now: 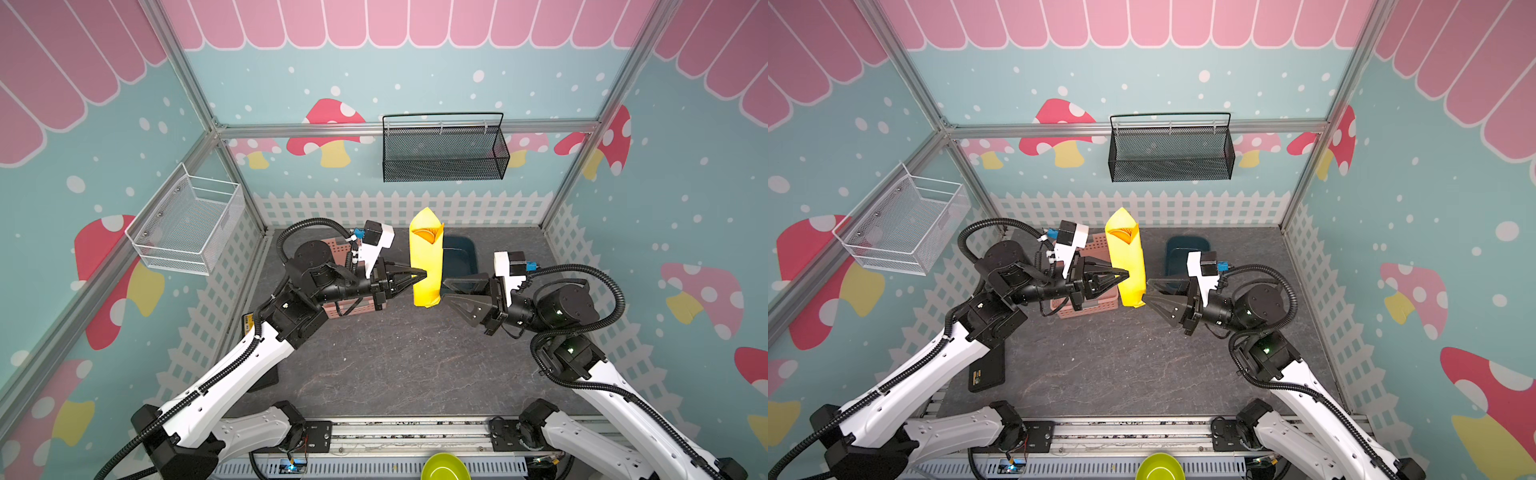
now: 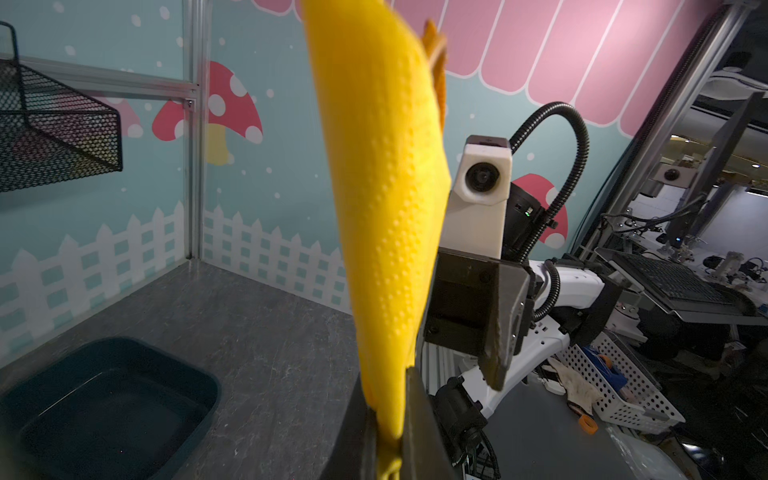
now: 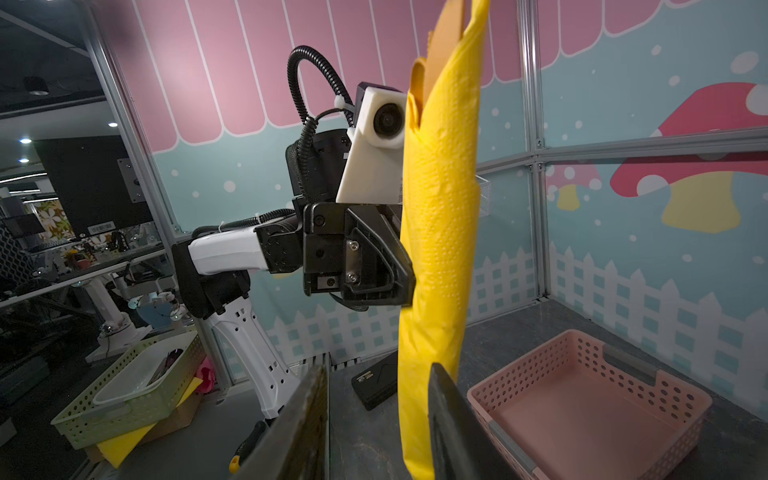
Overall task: Place the utensils on the paper napkin and roll it up
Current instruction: 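Carry the napkin roll with the left gripper over the pink basket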
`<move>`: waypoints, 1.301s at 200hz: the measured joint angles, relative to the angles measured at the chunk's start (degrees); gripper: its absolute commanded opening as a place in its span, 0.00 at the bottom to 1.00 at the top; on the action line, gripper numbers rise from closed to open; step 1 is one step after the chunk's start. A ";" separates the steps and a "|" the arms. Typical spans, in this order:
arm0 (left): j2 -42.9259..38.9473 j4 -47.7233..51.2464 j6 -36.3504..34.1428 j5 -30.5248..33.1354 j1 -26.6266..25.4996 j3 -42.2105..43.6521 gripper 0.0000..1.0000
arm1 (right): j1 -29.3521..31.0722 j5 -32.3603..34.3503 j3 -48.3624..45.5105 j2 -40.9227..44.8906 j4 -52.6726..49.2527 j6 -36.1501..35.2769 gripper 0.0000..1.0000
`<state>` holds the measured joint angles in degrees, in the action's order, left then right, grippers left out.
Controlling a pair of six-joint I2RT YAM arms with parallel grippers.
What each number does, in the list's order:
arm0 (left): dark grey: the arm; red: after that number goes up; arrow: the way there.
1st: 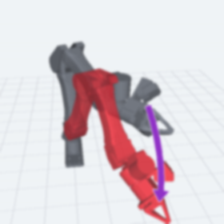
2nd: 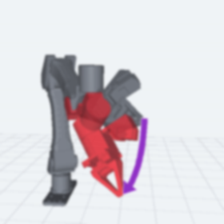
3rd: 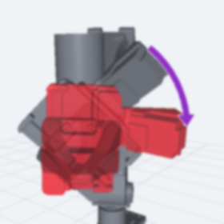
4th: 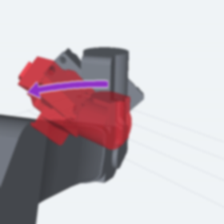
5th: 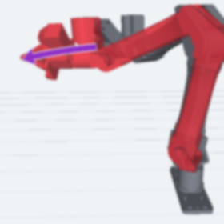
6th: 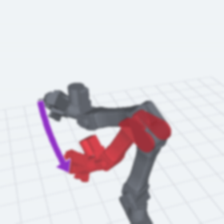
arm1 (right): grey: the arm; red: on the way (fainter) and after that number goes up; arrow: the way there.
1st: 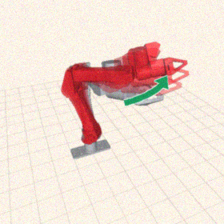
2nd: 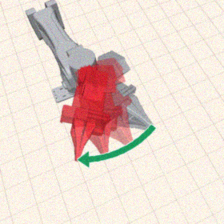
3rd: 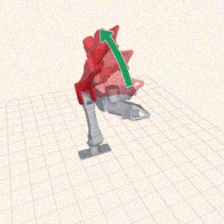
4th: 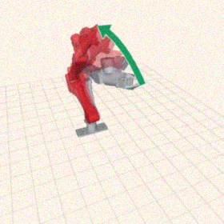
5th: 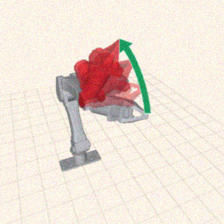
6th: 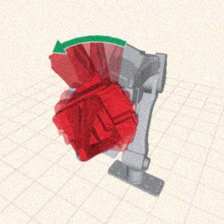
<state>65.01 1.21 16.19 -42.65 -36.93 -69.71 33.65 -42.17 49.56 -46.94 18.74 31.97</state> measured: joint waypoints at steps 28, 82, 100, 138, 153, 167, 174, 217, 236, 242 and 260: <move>0.00 4.20 0.00 0.74 5.27 -0.09 0.03 | 0.00 1.95 0.00 -0.26 -2.64 -1.27 0.42; 1.46 11.43 1.46 0.37 17.29 -0.09 0.02 | -0.22 4.70 -0.07 -2.40 -6.56 -3.06 0.42; 3.61 13.18 2.62 -0.09 21.73 -0.09 0.02 | -0.24 5.27 -0.33 -3.06 -7.37 -3.37 0.42; 9.99 17.33 4.52 -0.87 28.37 -0.07 0.01 | -0.28 5.75 -1.07 -4.17 -8.81 -4.33 0.42; 13.51 18.14 5.31 -1.14 30.62 -0.07 0.00 | -0.33 5.77 -1.29 -4.59 -9.40 -4.61 0.42; 17.00 18.78 5.97 -1.40 32.09 -0.07 0.00 | -0.33 5.75 -1.44 -4.96 -9.81 -4.81 0.42; 18.80 19.10 6.14 -1.57 32.54 -0.09 0.00 | -0.33 5.73 -1.55 -5.11 -9.92 -4.94 0.42; 31.21 21.90 6.16 -3.23 33.35 -3.82 0.00 | -0.68 5.68 -1.90 -5.57 -10.64 -5.38 0.42; 35.47 22.97 6.16 -3.26 33.64 -5.97 0.00 | -0.68 5.68 -2.34 -5.57 -10.64 -5.44 0.42; 36.74 23.28 6.16 -3.23 33.70 -6.78 0.00 | -0.68 5.68 -2.45 -5.60 -10.64 -5.46 0.42; 40.22 23.69 6.16 -3.15 33.81 -9.07 0.00 | -0.70 5.64 -2.56 -5.60 -10.69 -5.62 0.42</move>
<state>105.23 24.91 22.35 -45.80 -3.11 -78.78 32.95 -36.53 47.00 -52.53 8.05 26.35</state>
